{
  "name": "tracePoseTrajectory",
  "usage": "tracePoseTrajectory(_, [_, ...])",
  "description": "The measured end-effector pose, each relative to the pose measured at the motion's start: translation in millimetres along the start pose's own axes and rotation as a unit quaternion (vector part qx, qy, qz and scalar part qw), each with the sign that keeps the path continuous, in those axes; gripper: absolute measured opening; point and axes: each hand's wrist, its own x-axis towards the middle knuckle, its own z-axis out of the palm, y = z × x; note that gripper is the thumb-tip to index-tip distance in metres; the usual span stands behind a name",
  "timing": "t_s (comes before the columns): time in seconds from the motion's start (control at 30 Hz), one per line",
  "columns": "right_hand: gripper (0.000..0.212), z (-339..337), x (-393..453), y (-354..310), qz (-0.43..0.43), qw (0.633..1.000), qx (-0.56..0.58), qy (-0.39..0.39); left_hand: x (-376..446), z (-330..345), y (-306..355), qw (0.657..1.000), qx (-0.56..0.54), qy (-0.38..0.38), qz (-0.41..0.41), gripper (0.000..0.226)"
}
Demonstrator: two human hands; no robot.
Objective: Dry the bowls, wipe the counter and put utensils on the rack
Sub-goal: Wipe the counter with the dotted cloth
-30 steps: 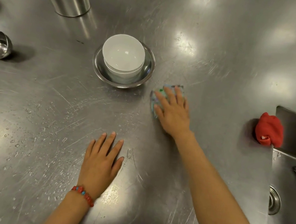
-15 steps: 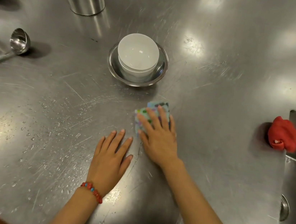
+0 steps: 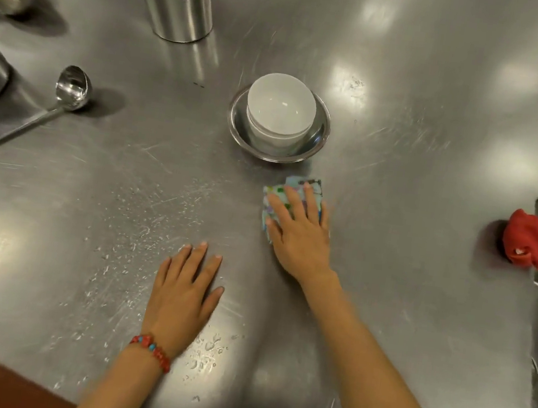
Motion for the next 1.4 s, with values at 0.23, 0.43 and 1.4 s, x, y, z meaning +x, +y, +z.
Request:
tracePoseTrajectory(0.23, [0.043,7,-34,-34,0.014,0.998,-0.024,0.047,1,-3,-28,0.994,0.021,0.035,0.1,0.048])
tracePoseTrajectory(0.43, [0.048,7,37,-41,0.164,0.986,0.008,0.027,-2,-12,-62,0.991,0.024,0.044,0.121,0.053])
tracePoseTrajectory(1.4, [0.045,38,-13,-166,0.028,0.998,-0.028,0.05,1,-25,-138,0.987,0.001,0.054,0.149,0.046])
